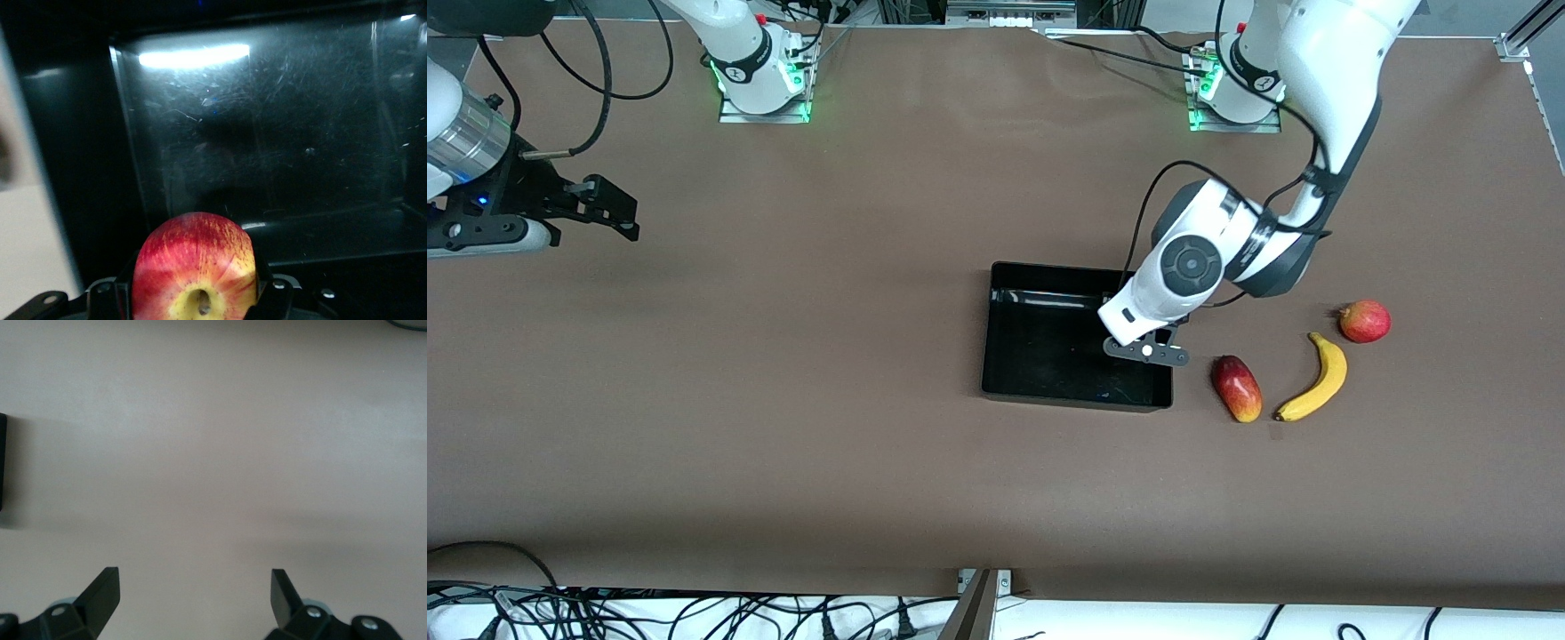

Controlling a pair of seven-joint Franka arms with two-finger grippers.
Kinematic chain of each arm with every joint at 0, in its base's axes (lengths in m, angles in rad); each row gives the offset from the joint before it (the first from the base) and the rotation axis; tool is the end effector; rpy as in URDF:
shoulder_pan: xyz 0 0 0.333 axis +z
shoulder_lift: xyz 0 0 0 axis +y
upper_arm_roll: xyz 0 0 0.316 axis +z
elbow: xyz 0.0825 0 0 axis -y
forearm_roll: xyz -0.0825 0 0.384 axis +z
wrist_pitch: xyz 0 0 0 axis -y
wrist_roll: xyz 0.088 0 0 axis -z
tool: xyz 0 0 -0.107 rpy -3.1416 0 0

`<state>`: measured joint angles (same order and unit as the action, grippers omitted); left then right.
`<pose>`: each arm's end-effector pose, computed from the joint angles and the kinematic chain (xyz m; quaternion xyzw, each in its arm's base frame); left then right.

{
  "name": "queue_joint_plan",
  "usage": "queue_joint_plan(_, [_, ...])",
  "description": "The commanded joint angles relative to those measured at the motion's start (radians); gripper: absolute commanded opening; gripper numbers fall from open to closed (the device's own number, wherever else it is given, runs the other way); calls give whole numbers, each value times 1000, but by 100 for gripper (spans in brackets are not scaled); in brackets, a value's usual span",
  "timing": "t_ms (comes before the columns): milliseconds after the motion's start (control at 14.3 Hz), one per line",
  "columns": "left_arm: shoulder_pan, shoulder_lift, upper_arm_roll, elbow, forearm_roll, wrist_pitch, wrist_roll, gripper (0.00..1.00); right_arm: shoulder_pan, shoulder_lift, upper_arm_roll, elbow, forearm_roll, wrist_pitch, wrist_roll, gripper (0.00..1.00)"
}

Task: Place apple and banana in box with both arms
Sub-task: 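Carry the apple with the left gripper over the black box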

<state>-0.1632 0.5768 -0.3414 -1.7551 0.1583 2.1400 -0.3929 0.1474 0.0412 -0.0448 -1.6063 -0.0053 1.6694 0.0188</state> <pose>0.5762 -0.2910 0.2439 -0.9930 0.0850 0.0823 0.0058 0.5719 0.0589 0.5931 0.9990 0.0421 0.0112 0.0029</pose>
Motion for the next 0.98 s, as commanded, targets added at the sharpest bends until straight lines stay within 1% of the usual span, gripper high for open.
queue_joint_plan(0, [-38,37,10,3,24,43,-7,27,-17,20,16,37,-4,-7,-5,100])
queue_joint_plan(70, [-36,50,12,-6,26,61,-6,31,-16,20,17,34,-2,-5,-2,100])
queue_joint_plan(140, [-33,58,10,-15,38,73,-6,40,-14,20,19,37,-4,-5,-2,100])
queue_joint_plan(210, [-36,58,10,-18,40,75,-10,83,-14,20,17,37,-4,-2,-2,100])
queue_joint_plan(279, [-33,57,10,-15,40,74,-15,100,-14,20,17,34,-4,-6,-2,100])
queue_joint_plan(419, [-25,41,9,-11,40,60,-17,100,-17,20,16,34,-7,-10,-2,100])
queue_joint_plan(489, [-24,16,9,-8,40,20,-17,100,-19,22,16,34,-5,-7,-3,100])
queue_joint_plan(629, [-7,-56,15,6,37,-151,-18,100,-16,20,16,34,-7,-5,-3,100])
queue_joint_plan(699, [13,-89,15,35,38,-220,-12,100,-15,20,16,34,-5,-3,-2,100])
queue_joint_plan(838, [63,-100,12,151,38,-422,15,100,-15,20,16,34,-4,-2,-2,100])
queue_joint_plan(908, [79,-98,13,205,38,-513,69,100,-15,20,16,34,-4,-2,-2,100])
